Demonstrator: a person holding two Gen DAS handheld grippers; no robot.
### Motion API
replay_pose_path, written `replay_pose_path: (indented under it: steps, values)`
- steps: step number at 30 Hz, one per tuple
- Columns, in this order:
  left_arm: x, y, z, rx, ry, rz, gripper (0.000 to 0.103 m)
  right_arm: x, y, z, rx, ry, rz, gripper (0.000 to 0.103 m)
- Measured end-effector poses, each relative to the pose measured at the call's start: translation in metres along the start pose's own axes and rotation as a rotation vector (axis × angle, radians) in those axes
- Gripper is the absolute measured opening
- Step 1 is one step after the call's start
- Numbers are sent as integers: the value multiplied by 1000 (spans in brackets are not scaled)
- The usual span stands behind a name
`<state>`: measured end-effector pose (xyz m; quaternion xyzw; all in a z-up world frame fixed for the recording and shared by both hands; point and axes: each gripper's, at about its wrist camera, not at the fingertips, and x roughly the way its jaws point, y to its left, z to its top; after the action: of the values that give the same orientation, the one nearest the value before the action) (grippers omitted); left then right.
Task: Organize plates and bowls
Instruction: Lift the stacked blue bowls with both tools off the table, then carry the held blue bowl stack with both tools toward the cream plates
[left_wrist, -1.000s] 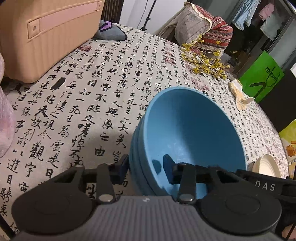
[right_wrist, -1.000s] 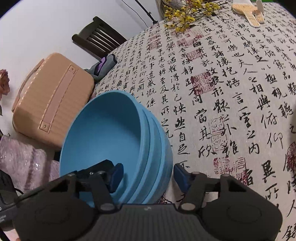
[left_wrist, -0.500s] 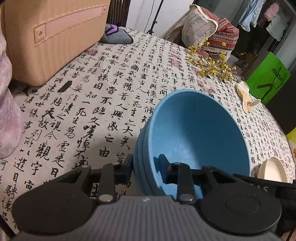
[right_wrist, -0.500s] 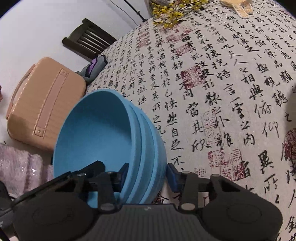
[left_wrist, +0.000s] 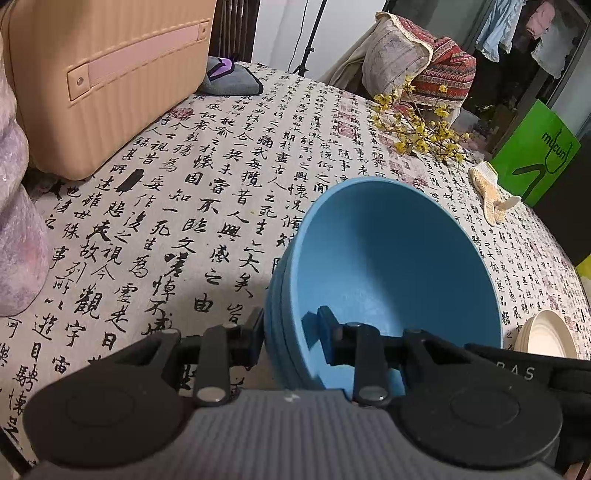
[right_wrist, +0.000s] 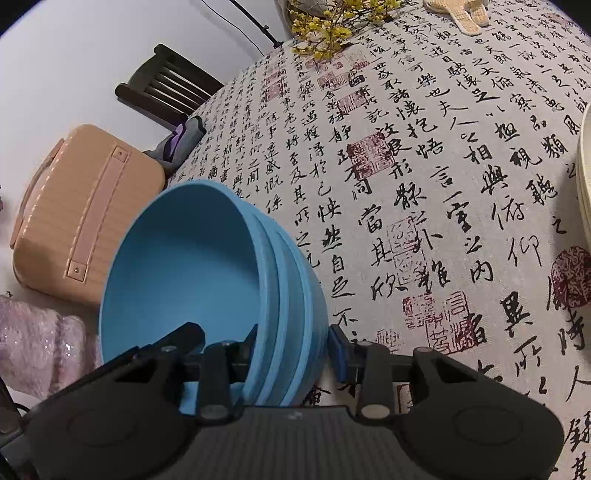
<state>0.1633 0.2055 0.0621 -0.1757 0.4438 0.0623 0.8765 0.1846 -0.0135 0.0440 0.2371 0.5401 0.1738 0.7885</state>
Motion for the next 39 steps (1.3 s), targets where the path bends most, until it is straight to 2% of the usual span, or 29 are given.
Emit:
replay_pose_path:
  steps: [21, 39]
  values:
    - [-12, -23, -5, 22, -9, -29, 31, -35, -8, -6, -3, -42, -14, 36]
    - [-18, -53, -13, 54, -18, -41, 30, -61, -31, -4, 15, -67, -5, 36]
